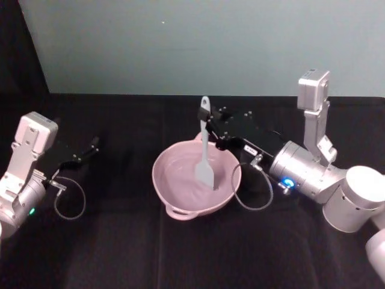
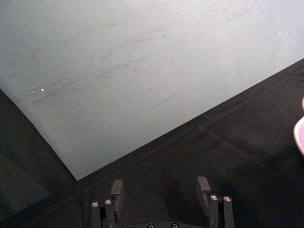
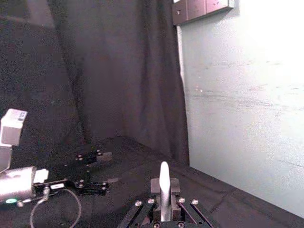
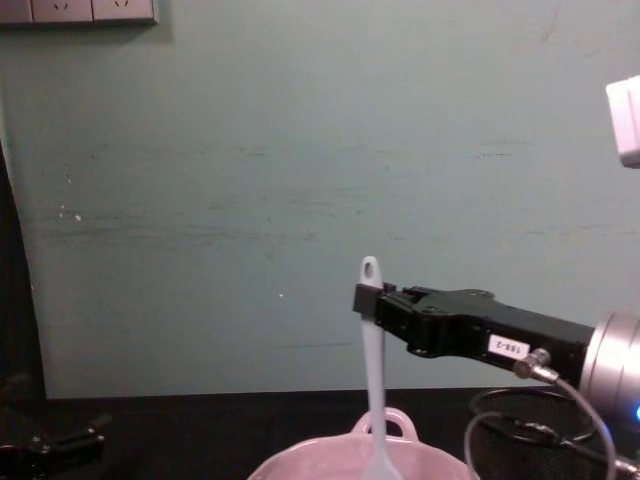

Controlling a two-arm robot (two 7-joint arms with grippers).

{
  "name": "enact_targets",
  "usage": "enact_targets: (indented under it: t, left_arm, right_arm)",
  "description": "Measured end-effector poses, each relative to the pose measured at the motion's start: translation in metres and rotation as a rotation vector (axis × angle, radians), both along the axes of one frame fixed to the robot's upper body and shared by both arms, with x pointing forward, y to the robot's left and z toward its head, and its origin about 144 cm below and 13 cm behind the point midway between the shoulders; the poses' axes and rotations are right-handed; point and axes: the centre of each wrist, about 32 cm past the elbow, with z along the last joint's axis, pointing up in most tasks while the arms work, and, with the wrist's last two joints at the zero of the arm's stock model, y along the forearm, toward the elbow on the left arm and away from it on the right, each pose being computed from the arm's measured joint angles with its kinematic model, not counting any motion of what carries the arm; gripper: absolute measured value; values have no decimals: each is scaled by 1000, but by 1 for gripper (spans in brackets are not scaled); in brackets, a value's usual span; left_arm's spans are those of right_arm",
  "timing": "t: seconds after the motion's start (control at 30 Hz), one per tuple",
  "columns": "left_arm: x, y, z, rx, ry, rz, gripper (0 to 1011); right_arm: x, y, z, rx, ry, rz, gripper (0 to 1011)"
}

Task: Use the one hand to pick up the spoon and stir the clear water in the bowl.

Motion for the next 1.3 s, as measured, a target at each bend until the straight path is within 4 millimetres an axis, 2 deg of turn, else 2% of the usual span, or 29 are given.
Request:
enact_targets:
  t: [0.33,0.67,0.97,1.3]
  left_arm:
    - [0,0,0,0,0,0,1011]
    - [0,0,0,0,0,0,1011]
    - [0,0,0,0,0,0,1011]
    - [0,0,0,0,0,0,1011]
  right_arm:
    - [2,21,-3,15,4,56,118]
    - [23,44,-3,21,-4,82,118]
    - [39,38,-2,32,-3,39,118]
    - [40,19,3,28,-12,-9,118]
